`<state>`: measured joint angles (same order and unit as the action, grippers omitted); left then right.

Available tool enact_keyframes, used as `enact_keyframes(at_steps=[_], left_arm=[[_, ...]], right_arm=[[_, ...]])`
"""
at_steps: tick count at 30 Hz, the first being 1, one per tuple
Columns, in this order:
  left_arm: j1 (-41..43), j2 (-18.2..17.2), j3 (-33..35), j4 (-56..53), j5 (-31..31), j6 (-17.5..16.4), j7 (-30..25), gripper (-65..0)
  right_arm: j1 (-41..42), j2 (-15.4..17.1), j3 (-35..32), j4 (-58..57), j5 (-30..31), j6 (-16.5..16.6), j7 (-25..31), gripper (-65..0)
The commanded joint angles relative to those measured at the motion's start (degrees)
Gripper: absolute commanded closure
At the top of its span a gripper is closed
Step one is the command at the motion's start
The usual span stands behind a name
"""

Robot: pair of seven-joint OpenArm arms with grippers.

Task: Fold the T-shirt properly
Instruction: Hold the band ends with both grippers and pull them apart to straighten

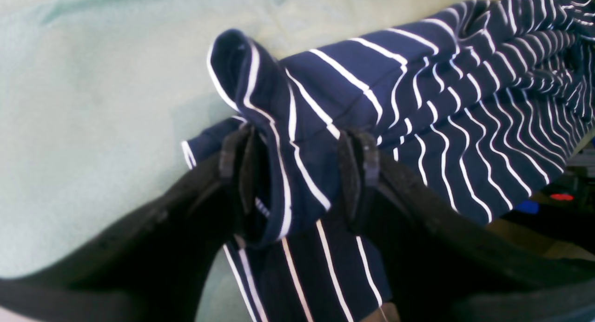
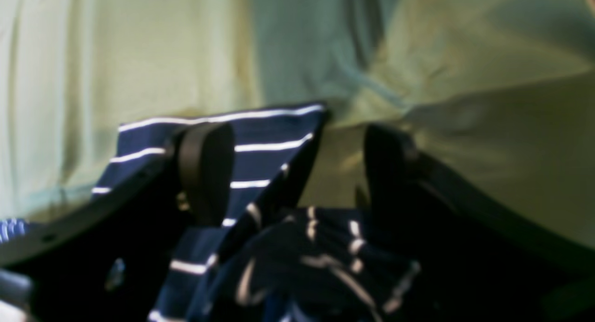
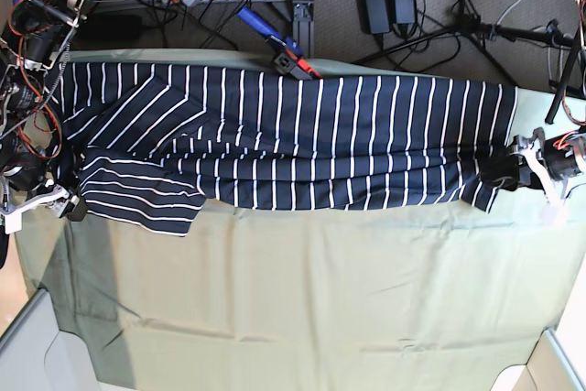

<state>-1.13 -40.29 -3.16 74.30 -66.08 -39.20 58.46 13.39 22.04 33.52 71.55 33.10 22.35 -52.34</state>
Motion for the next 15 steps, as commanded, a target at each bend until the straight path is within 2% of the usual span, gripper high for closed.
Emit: enact_keyframes(at_steps=[1, 11, 13, 15], left_arm=[[-0.9, -1.3, -0.5, 0.9, -1.0, -0.8, -1.0, -30.7], [-0.6, -0.9, -0.5, 0.9, -1.0, -0.8, -1.2, -30.7], [-0.6, -0.5, -0.5, 0.9, -1.0, -0.8, -1.2, -30.6], [-0.6, -0.2, -0.5, 0.9, -1.0, -0.8, -1.2, -30.7]], right_arm=[[1.6, 1.2, 0.4, -0.3, 1.2, 1.9, 1.1, -44.1], [1.7, -1.0, 0.3, -2.0, 3.2, 1.9, 1.1, -42.9], [1.7, -1.3, 0.2, -2.0, 3.4, 1.9, 1.1, -32.4], [1.7, -1.3, 0.2, -2.0, 3.4, 1.9, 1.1, -15.4]])
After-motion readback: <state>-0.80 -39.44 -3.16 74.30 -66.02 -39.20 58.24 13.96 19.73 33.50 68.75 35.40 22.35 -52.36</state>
